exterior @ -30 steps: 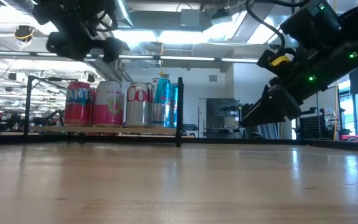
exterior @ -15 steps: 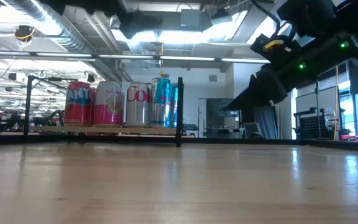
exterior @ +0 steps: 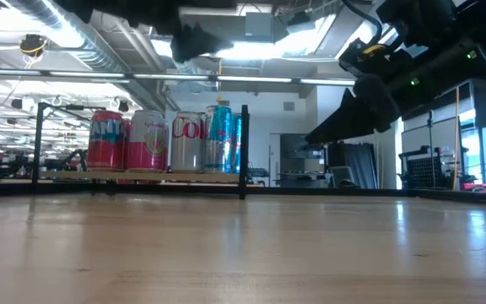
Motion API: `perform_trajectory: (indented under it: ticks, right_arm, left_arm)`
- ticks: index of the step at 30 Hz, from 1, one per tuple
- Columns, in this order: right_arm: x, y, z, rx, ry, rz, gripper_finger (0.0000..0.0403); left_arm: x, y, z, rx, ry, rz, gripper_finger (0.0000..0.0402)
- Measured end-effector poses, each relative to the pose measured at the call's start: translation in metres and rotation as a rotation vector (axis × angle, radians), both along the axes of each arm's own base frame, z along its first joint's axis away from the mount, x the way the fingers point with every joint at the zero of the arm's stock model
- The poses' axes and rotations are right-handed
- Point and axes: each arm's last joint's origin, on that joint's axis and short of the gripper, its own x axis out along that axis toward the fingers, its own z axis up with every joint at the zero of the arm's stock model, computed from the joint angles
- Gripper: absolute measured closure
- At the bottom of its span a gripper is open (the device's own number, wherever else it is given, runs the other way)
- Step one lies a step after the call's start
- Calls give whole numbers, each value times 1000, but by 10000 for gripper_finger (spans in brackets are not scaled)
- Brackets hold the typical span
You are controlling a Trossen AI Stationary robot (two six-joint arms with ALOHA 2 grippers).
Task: Place canned beverage on shelf
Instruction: Return to Home Position
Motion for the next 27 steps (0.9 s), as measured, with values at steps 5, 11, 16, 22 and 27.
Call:
perform_trajectory:
  ticks: [5,11,16,22,27]
  right_arm:
    - [-2,0,5,0,-4,33,98]
    - [-18,-3,26,-25,16,51,228]
    - [-32,-3,42,4,16,157,331]
    - [-55,-4,35,71,-58,296,399]
    - [-85,-9,15,137,-172,319,382]
  left_arm:
    - [7,5,-10,17,31,78,91]
    - [7,4,-13,46,59,53,248]
    - [7,2,-14,68,61,42,379]
    - [-6,-6,-39,131,49,-175,390]
    - [-43,-13,-61,150,-21,-230,399]
